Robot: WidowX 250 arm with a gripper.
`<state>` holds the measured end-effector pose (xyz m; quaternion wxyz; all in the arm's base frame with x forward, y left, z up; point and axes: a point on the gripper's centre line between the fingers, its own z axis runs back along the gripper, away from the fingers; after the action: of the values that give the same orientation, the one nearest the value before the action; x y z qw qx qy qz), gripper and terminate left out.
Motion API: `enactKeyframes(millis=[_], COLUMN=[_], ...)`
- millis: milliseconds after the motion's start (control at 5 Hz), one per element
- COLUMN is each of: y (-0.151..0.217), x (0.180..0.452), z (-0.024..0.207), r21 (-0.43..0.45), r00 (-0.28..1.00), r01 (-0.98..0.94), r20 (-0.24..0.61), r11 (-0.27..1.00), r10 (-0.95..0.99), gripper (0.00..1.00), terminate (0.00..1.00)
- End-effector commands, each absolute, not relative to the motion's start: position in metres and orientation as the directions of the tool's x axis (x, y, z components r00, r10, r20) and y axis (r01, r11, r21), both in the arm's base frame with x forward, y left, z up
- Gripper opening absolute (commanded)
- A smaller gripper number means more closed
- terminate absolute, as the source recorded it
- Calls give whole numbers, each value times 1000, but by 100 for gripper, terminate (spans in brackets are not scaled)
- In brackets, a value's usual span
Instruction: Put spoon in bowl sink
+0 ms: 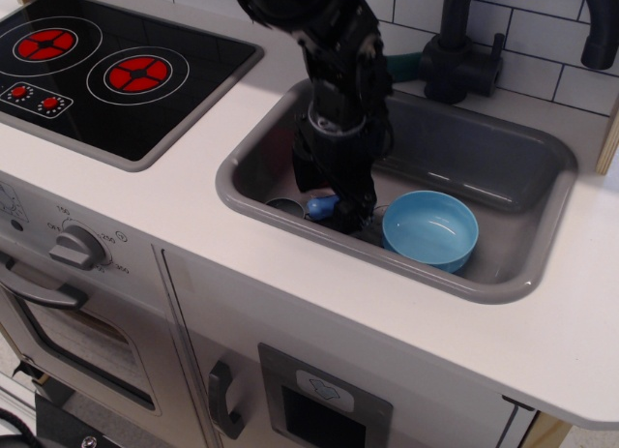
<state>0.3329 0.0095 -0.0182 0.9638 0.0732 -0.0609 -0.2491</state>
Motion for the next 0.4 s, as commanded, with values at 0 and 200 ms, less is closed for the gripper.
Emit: enactKeyframes(millis=[0,200], y=[4,4], x=[349,348], z=[-9,-11], r21=[198,193], r00=[856,857], r01=[473,475], r20=[126,117], r11=[859,858], r10=[-501,-501], gripper=[100,0], terminate=[0,0])
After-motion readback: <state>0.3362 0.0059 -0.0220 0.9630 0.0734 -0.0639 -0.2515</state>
